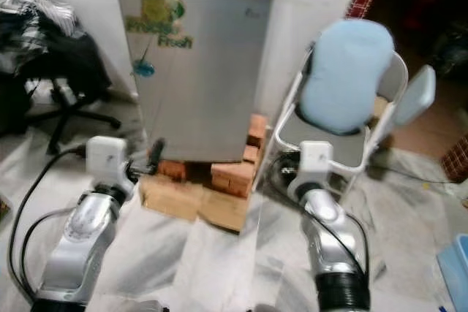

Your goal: Restocking fridge

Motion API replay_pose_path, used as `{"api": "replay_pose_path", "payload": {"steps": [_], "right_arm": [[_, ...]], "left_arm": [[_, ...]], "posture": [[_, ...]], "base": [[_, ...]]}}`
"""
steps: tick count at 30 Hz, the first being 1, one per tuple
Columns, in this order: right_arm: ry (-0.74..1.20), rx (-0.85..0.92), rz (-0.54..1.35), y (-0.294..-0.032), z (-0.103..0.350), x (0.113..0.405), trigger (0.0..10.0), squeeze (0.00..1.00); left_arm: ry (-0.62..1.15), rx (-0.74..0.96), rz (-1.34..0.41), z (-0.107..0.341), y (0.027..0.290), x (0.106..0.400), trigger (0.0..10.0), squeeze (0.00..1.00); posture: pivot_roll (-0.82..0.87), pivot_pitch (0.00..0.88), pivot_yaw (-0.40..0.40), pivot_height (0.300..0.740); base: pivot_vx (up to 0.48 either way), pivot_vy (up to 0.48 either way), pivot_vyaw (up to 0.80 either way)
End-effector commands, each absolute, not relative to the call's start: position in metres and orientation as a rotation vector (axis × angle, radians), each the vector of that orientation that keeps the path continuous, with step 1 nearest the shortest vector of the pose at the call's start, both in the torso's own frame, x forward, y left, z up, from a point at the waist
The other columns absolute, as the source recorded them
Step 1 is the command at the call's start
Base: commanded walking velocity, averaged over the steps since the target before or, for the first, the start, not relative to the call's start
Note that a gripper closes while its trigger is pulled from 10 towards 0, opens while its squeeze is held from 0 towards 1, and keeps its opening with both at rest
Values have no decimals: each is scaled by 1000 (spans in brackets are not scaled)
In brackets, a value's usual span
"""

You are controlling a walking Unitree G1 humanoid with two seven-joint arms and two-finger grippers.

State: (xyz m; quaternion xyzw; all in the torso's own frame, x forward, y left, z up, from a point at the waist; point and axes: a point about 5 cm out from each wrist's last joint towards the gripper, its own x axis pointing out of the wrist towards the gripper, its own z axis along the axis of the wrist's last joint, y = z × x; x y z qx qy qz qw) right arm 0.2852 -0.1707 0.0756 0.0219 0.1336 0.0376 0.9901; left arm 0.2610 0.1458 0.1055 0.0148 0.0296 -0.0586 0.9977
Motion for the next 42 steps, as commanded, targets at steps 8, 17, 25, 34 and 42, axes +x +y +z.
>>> {"api": "replay_pose_path", "payload": {"steps": [8, 17, 25, 34, 42], "right_arm": [[272, 32, 43, -184, 80, 286, 10000, 0], [275, 30, 56, -181, 80, 289, 10000, 0], [282, 28, 60, -179, 78, 289, 10000, 0], [282, 30, 63, -177, 78, 291, 10000, 0], [278, 31, 58, -177, 79, 291, 10000, 0]], "left_arm": [[33, 7, -177, 115, 125, 266, 10000, 0], [35, 16, -193, 116, 123, 268, 10000, 0], [62, 27, -209, 110, 120, 266, 10000, 0], [53, 44, -239, 111, 115, 269, 10000, 0], [55, 50, -241, 110, 116, 269, 10000, 0]], "posture": [[1, 0, -62, 740], [4, 0, -54, 740], [5, 0, -58, 740], [-3, 0, -55, 740], [-2, 0, -52, 740]], "base": [[0, 480, -800], [0, 480, -800], [0, 479, -800], [0, 462, -800], [0, 450, -800]]}}
